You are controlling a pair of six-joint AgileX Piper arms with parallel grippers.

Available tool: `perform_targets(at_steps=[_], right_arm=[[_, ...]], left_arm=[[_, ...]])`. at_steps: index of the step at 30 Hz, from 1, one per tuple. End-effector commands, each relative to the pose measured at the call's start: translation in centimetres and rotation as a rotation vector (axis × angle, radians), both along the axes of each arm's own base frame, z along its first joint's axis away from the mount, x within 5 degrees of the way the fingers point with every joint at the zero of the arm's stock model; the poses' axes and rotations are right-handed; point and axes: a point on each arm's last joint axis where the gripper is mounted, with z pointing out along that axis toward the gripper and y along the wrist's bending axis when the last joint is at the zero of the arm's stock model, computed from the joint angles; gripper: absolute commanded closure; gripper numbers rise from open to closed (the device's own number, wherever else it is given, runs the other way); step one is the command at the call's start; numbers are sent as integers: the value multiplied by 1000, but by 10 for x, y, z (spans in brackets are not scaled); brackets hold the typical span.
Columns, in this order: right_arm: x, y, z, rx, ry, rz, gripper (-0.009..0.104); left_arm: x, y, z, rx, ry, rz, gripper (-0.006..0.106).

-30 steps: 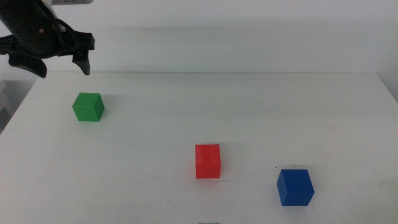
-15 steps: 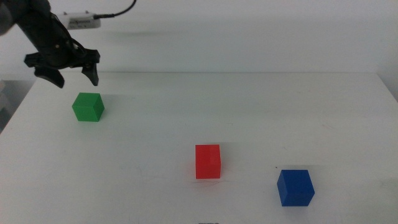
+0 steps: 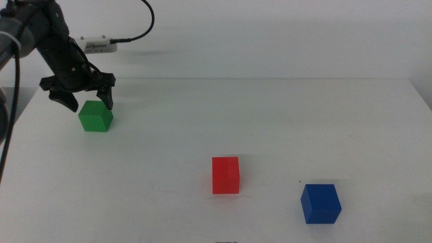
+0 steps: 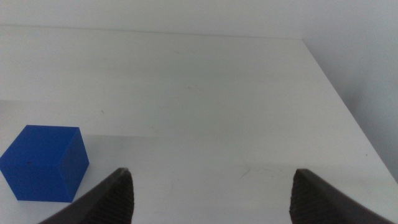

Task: Stack red cubes first, then green, then blue cubes in a specific spot.

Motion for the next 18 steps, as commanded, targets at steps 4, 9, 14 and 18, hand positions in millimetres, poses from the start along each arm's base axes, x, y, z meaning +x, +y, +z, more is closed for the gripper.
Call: perform_targets(at_steps=[4,9,14,18], right_arm=[[-1,0,14,-14,-115,2,31],[-1,0,14,-14,-115,2,31],[-1,0,14,-14,-115,2,31],[-1,0,14,-14,-115,2,31]], left_arm=[[0,-1,29,-11,-83,-3,9],[3,-1,18,-12,-66,-2,9],[3,-2,19,-6,-78,-25,14],[3,-2,19,-4,-79,-34,30]])
